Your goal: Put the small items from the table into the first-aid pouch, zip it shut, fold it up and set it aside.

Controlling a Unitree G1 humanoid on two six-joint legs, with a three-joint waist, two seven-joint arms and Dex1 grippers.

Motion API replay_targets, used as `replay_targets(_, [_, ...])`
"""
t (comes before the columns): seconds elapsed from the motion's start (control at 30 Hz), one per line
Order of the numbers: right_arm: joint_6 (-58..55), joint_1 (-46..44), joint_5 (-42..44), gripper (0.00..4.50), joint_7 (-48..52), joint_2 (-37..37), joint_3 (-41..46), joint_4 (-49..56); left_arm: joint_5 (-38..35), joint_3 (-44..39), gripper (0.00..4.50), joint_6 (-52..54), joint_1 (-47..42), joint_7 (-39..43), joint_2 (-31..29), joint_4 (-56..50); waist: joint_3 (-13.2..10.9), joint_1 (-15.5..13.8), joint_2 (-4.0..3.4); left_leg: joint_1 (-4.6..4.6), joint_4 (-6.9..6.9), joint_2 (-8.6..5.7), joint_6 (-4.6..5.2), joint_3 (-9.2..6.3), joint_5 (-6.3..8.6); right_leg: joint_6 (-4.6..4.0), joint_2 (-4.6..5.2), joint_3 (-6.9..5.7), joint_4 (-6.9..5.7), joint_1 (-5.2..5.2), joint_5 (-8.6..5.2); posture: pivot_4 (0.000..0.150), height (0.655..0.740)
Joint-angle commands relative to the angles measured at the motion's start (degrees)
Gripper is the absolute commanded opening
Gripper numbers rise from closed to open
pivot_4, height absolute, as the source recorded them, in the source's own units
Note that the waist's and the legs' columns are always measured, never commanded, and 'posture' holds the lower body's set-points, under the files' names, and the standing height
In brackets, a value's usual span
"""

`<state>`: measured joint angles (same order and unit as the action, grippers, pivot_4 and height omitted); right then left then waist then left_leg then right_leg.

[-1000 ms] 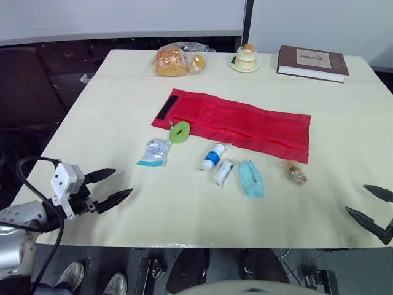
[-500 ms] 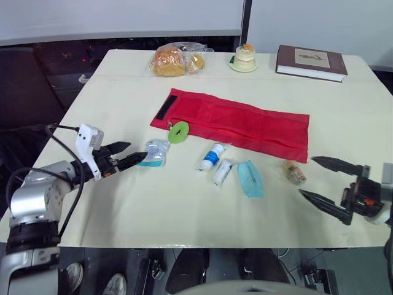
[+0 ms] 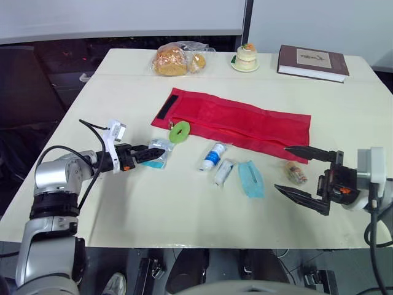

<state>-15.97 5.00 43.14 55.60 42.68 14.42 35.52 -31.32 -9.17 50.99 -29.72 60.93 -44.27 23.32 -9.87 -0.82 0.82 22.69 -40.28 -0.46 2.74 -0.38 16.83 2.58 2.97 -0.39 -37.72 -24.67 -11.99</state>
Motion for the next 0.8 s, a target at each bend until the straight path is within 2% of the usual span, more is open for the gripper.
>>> replay_targets(0.03, [0.1,-0.2,0.2,4.5,-0.7,0.5,1.2,2.4,-2.2,-2.6,3.62,3.2,-1.5,-0.7,0.2,0.9,0.0,0.0,0.0,0.0,0.0,0.0,0.0,-0.01,0.0,0.0,0.0,-0.01,0.0,0.0,0.0,0.15,0.7289])
replay_targets(0.23, [-0.4,-1.2,-0.3,4.5,-1.7,0.3,-0.1,2.9,-3.9,-4.9,0.52,5.9,-0.7,-1.3,0.5,0.0,0.0,0.1,0.02,0.0,0.0,0.01,-0.01,-0.01,0.0,0.0,0.0,-0.01,-0.01,-0.01,0.0,0.15,0.7289])
replay_targets(0.27, [-0.4,-1.2,-0.4,4.5,-1.8,0.3,-0.2,2.9,-4.2,-5.2,0.15,6.2,-0.6,-1.6,0.6,-0.1,0.0,0.1,0.02,0.0,0.0,0.01,-0.01,-0.01,0.0,0.0,0.02,-0.01,-0.01,-0.01,0.0,0.15,0.7289])
replay_targets(0.5, [-3.3,-2.5,-1.7,4.5,-6.2,-0.7,-2.6,2.7,-10.3,-10.3,0.04,11.6,0.1,-3.7,2.5,-6.7,0.0,0.0,0.04,0.02,0.0,0.01,-0.01,-0.04,0.0,-0.01,0.16,-0.02,0.0,-0.02,0.0,0.15,0.7289])
replay_targets(0.7, [-12.0,-6.7,4.0,4.5,-19.0,-5.6,-4.6,4.2,-18.7,-12.0,0.0,17.6,0.0,-7.4,7.0,-20.4,0.0,0.0,0.04,0.05,0.0,0.03,-0.08,-0.11,-0.04,-0.02,0.3,0.12,-0.01,-0.02,0.01,0.15,0.7289])
replay_targets(0.8, [-17.4,-9.7,6.7,4.5,-25.7,-7.5,-5.7,4.7,-24.2,-12.2,0.0,20.6,-3.0,-11.2,11.6,-25.7,0.0,0.0,0.05,0.05,0.0,0.02,-0.14,-0.12,-0.07,-0.03,0.3,0.14,0.0,-0.02,0.01,0.15,0.7289])
